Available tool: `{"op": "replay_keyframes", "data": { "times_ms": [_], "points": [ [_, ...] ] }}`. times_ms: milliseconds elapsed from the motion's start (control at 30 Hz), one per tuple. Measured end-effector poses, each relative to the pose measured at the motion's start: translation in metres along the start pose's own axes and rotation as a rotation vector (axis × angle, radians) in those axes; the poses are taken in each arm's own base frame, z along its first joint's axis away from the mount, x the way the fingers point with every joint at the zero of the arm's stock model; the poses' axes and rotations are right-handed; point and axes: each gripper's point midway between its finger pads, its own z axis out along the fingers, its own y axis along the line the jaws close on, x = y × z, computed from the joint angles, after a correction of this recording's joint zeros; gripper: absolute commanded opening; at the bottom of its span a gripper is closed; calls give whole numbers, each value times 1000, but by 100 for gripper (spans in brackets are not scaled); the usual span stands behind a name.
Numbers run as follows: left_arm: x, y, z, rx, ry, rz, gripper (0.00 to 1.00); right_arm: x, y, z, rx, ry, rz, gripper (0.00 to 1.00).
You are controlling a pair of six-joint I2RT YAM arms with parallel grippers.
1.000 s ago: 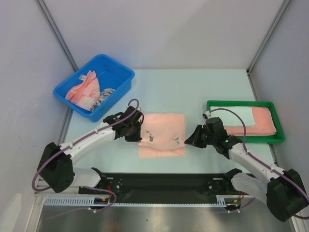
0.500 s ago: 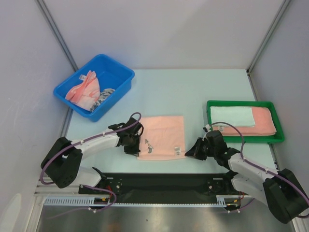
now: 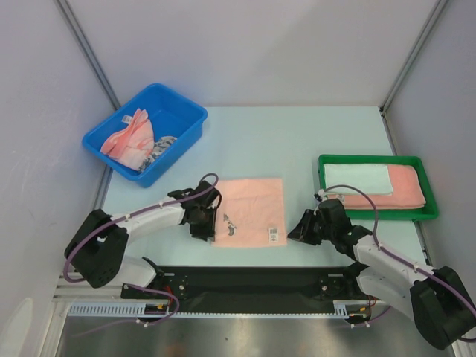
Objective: Fold and stack the towels
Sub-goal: Fold the towel
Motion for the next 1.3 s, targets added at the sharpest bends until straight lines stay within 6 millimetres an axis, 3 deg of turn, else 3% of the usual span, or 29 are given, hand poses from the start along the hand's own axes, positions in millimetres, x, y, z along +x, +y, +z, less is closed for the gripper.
{"op": "replay_keyframes", "data": {
  "times_ms": [133, 267, 333, 433, 567, 733, 833, 1000, 1167, 1300],
  "points": [
    [-14, -1, -17, -31, -14, 10, 39, -15, 6, -10, 52, -29, -22, 29],
    [-69, -13, -45, 3, -134, 6, 39, -55, 41, -18, 26, -111, -77, 31],
    [-103, -15, -56, 23, -204, -5, 41, -75, 58, -12, 14, -128, -119, 33],
    [-138, -5, -53, 21, -252, -20, 40, -102, 70, 4, 32, -127, -187, 37],
    [-155, 16, -31, 6, -231, -32, 40, -129, 64, 27, 67, -105, -255, 37],
    [-168, 23, -6, 38, -204, -12, 39, -154, 46, 54, 88, -55, -286, 36],
    [-178, 20, 6, 48, -198, 13, 39, -158, 38, 68, 84, -12, -300, 34],
    [-194, 18, 17, 55, -208, 37, 39, -160, 28, 88, 56, 43, -313, 21],
    [-204, 21, 24, 50, -208, 33, 35, -167, 20, 96, 46, 50, -318, 7],
    [-209, 27, 29, 45, -201, 18, 36, -177, 21, 100, 33, 36, -328, 12]
  ]
}}
